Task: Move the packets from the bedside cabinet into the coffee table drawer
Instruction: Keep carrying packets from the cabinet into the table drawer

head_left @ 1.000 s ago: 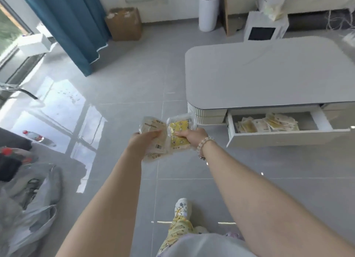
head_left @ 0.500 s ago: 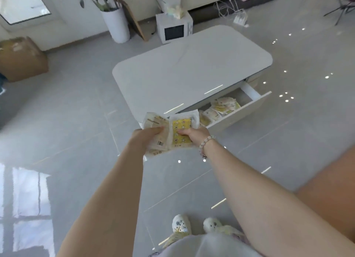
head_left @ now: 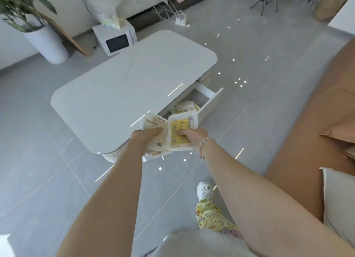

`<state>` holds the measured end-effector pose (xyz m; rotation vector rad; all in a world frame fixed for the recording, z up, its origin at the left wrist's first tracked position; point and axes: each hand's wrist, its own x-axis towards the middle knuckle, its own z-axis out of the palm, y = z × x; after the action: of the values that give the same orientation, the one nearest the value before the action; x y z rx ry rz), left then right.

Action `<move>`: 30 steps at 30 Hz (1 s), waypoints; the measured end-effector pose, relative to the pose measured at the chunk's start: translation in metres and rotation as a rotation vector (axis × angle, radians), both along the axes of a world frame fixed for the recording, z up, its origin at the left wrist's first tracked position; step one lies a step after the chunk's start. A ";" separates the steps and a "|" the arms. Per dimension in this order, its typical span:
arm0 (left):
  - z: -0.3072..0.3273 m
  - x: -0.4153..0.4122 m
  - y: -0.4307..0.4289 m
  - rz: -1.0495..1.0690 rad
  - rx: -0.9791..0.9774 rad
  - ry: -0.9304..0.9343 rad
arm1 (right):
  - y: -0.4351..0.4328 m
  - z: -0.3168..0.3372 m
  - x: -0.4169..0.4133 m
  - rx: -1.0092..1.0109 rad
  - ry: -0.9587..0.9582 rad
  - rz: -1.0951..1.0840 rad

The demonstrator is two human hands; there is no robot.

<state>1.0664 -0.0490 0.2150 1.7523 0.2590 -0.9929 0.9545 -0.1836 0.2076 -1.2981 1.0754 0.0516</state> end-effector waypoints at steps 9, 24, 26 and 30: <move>0.004 0.032 -0.125 -0.058 0.001 0.018 | -0.119 0.003 0.026 0.042 -0.026 -0.072; -0.013 0.065 -0.239 -0.022 0.069 0.069 | -0.235 -0.019 0.065 0.070 0.026 -0.042; -0.016 0.075 -0.242 -0.010 0.072 0.082 | -0.236 -0.025 0.076 0.072 0.038 -0.039; -0.025 0.100 -0.253 0.002 0.067 0.092 | -0.248 -0.029 0.103 0.038 0.070 0.013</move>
<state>1.1666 -0.3018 0.1903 1.7684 0.3557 -1.0759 1.0575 -0.4312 0.1789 -1.2770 1.1208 0.1275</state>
